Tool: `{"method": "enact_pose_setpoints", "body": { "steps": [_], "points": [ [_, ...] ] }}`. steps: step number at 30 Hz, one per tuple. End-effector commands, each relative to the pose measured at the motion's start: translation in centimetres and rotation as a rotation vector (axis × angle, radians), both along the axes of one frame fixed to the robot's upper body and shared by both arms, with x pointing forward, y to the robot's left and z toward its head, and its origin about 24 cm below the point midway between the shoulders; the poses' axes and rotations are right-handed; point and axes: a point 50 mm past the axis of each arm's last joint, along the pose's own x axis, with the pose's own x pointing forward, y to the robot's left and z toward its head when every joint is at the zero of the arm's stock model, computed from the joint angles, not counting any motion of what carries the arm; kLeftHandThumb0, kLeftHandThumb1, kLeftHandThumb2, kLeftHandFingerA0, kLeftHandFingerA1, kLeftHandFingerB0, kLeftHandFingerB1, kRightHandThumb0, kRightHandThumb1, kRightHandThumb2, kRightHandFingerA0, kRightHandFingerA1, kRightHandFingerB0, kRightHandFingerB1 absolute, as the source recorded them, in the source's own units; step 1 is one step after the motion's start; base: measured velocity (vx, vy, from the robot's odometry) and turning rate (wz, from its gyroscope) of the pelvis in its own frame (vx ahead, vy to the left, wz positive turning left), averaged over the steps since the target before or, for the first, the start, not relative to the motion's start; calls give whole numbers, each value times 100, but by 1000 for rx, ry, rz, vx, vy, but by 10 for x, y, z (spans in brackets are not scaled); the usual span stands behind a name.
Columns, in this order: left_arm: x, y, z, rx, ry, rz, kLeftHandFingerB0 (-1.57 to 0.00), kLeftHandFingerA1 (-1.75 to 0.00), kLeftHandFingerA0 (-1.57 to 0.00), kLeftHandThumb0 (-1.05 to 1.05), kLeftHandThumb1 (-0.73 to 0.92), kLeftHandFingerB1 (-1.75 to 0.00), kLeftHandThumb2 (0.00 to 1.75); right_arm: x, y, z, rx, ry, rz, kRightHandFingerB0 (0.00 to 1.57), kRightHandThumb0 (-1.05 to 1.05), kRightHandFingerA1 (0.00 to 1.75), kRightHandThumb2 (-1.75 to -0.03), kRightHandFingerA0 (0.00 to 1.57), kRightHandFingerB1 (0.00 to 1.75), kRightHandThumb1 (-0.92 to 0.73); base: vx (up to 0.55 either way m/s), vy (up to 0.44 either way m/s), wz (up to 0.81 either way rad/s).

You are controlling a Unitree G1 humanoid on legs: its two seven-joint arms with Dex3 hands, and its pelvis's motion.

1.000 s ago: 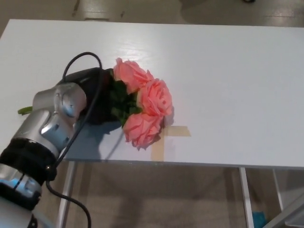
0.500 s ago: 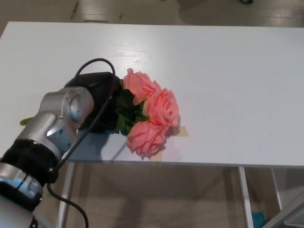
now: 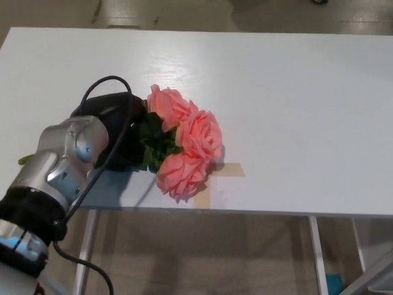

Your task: Use the left hand to pick up the rose and passes it to a human.

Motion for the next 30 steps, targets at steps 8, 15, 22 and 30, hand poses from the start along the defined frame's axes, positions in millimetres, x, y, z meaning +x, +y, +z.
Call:
{"method": "enact_pose_setpoints", "body": {
  "steps": [8, 15, 22, 30],
  "points": [
    [6, -2, 55, -577, -198, 37, -67, -152, -66, -15, 84, -119, 65, -1, -2, 0, 8, -1, -16, 32, -57, 64, -102, 49, 50, -67, 0, 0, 0],
    [5, -4, 81, -666, -251, 21, -64, -153, -73, -16, 84, -123, 65, 0, -3, 1, 13, -7, -17, 32, -57, 64, -102, 49, 50, -67, 0, 0, 0],
    [-3, -7, 102, -784, -283, -39, -68, -141, -95, -15, 84, -121, 65, -3, -2, 0, 19, 1, -11, 31, -57, 64, -103, 48, 50, -67, 0, 0, 0],
    [-3, -7, 104, -1034, -192, -27, -76, -141, -96, -17, 82, -111, 70, 0, -3, 1, 32, -2, -24, 34, -58, 63, -101, 49, 51, -67, 0, 0, 0]
  ]
}}
